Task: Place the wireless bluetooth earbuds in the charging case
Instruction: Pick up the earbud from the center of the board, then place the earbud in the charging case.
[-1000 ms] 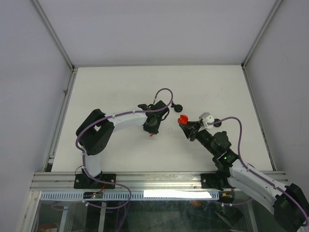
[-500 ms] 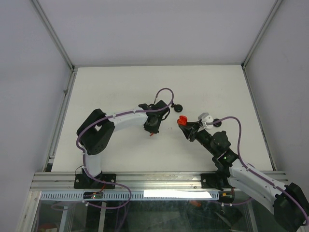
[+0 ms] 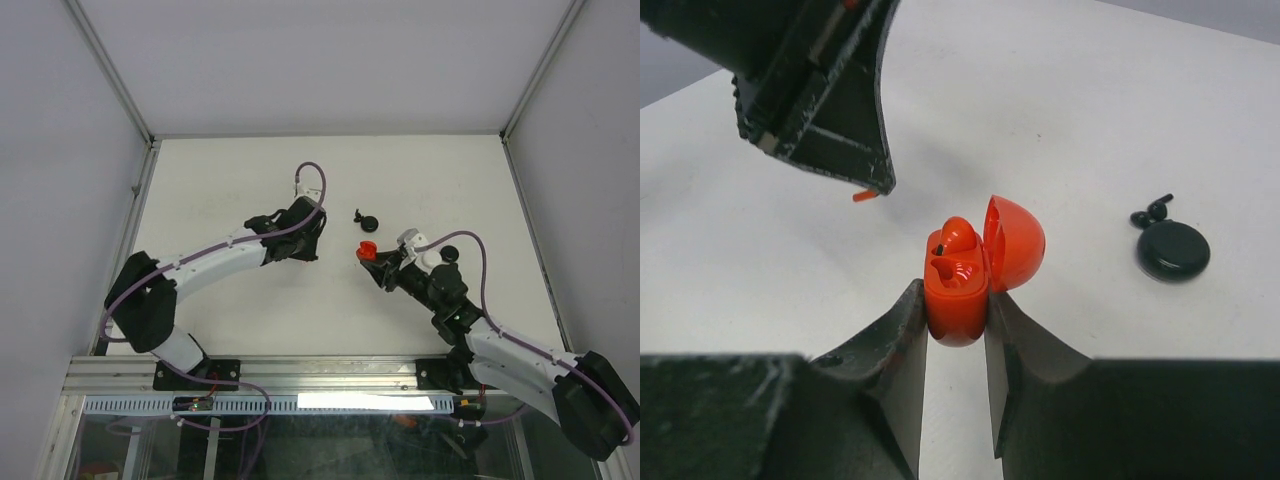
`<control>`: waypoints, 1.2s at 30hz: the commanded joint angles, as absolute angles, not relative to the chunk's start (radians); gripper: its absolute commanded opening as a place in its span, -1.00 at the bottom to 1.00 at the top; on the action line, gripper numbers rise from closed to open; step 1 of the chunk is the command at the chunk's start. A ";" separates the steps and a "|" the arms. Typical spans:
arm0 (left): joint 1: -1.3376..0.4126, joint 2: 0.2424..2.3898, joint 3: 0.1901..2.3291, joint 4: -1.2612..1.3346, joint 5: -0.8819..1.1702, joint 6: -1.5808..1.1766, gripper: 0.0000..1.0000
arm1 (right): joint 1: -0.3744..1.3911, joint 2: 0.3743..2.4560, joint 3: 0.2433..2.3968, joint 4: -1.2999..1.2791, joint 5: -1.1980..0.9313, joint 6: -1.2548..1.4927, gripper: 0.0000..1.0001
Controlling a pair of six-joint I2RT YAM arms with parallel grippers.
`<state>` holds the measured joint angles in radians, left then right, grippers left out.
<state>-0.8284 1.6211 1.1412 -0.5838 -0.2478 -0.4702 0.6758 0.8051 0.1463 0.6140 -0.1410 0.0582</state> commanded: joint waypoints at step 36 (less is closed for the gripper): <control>-0.853 1.073 0.803 0.359 0.212 -0.399 -0.85 | 0.679 1.055 0.293 1.204 -0.373 0.163 -1.00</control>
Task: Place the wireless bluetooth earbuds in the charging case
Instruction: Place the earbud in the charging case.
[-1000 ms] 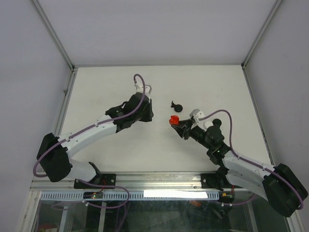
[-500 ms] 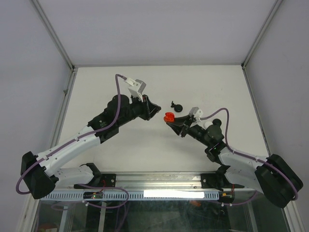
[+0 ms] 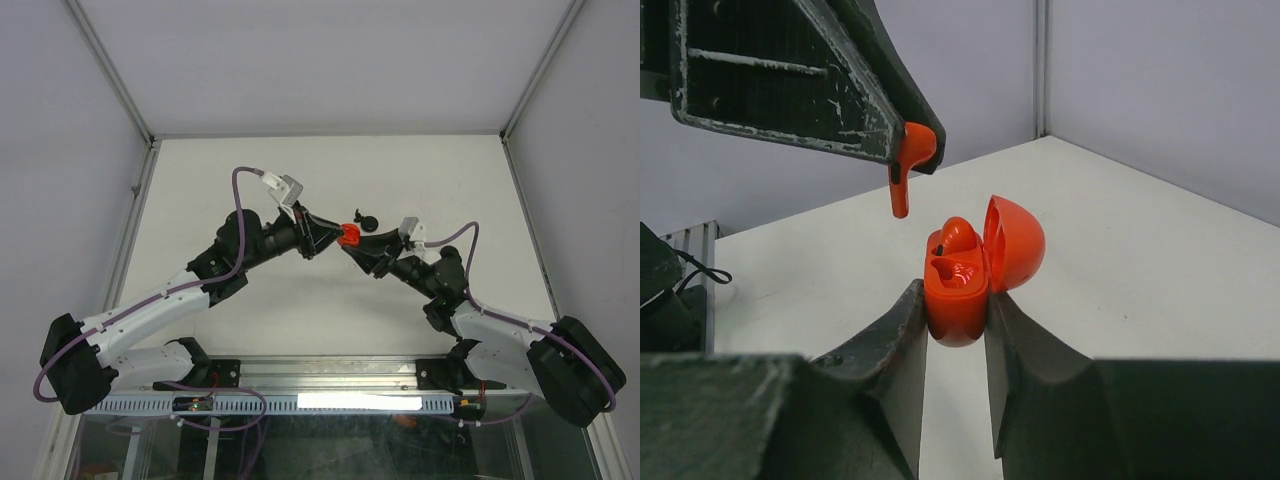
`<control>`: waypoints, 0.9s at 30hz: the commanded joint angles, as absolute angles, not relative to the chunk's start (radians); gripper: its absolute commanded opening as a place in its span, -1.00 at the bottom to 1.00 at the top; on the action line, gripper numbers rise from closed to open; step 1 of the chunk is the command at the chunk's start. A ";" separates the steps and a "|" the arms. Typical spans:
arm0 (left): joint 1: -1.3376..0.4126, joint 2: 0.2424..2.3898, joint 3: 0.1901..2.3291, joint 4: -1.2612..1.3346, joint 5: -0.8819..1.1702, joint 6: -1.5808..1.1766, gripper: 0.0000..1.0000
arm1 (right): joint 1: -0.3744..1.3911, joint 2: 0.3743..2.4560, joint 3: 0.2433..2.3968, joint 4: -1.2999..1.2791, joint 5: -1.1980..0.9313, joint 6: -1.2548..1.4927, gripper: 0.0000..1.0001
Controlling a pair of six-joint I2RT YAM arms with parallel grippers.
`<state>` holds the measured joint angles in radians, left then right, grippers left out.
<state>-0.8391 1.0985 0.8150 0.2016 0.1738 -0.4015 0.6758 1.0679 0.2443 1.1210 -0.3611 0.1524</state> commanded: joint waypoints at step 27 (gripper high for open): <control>-0.898 1.140 0.755 0.438 0.127 -0.373 -0.86 | 0.689 1.036 0.295 1.230 -0.377 0.176 -1.00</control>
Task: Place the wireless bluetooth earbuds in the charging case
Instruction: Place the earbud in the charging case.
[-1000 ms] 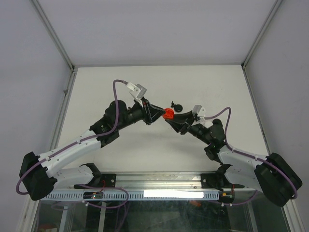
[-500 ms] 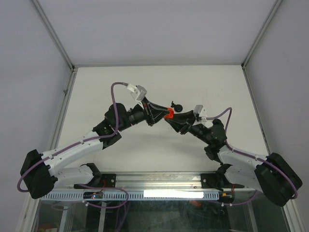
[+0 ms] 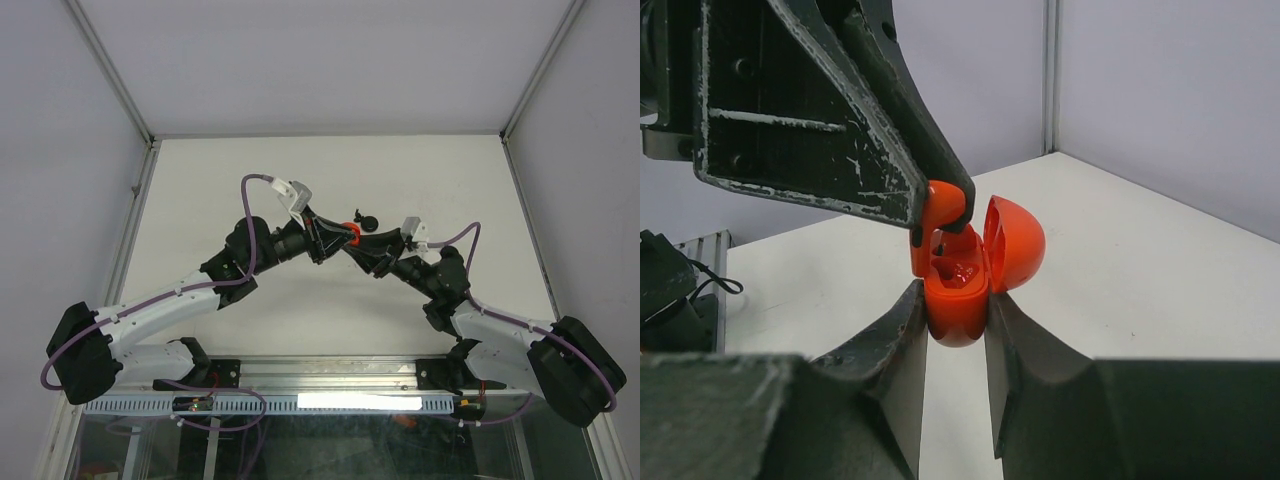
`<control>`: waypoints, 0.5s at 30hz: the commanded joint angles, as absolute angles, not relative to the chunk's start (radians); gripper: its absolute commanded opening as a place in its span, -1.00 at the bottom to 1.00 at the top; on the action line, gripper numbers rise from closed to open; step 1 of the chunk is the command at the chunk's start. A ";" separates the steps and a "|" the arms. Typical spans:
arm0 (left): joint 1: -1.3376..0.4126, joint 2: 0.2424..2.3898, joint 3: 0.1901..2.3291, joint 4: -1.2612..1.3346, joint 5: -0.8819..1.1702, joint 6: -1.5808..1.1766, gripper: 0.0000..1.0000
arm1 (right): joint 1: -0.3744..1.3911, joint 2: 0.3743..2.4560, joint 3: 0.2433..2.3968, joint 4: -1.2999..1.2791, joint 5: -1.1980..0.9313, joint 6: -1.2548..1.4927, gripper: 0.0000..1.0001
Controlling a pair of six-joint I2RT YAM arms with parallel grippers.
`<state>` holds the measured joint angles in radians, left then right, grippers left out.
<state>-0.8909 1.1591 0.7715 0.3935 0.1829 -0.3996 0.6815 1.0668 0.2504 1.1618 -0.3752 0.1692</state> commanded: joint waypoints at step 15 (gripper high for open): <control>-0.902 1.133 0.743 0.466 0.105 -0.391 -0.86 | 0.689 1.024 0.290 1.228 -0.373 0.178 -1.00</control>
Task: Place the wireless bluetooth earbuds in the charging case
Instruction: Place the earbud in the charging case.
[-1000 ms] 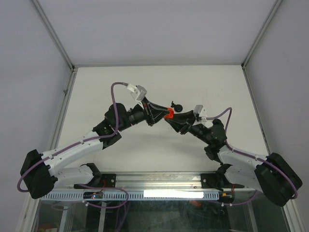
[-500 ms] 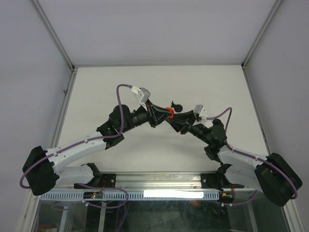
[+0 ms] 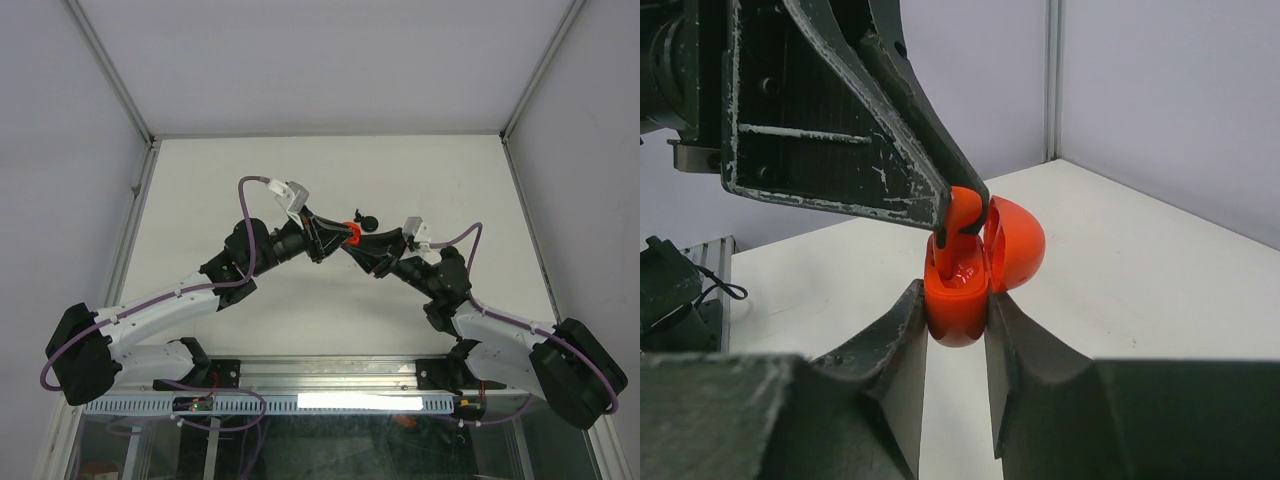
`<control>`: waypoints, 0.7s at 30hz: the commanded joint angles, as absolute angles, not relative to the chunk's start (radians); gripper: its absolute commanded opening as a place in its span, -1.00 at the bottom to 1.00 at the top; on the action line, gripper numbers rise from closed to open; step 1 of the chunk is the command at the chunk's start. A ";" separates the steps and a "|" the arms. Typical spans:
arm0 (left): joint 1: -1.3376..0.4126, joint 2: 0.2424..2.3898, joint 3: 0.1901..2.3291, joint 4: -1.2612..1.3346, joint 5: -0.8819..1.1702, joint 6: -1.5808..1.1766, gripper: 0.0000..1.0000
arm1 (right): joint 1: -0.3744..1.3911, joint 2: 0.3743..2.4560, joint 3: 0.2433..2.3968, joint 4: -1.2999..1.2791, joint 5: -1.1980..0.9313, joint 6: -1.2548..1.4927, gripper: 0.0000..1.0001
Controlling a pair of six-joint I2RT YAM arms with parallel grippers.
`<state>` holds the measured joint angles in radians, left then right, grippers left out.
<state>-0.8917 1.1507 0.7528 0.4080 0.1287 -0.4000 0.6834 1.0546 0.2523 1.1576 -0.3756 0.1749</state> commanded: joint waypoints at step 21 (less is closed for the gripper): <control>-0.906 1.081 0.734 0.376 0.060 -0.419 -0.69 | 0.689 1.019 0.291 1.209 -0.359 0.175 -1.00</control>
<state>-0.8978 1.1027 0.7124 0.4034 0.0834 -0.4118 0.6853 1.0458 0.2523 1.1458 -0.3725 0.1749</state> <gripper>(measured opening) 0.178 0.277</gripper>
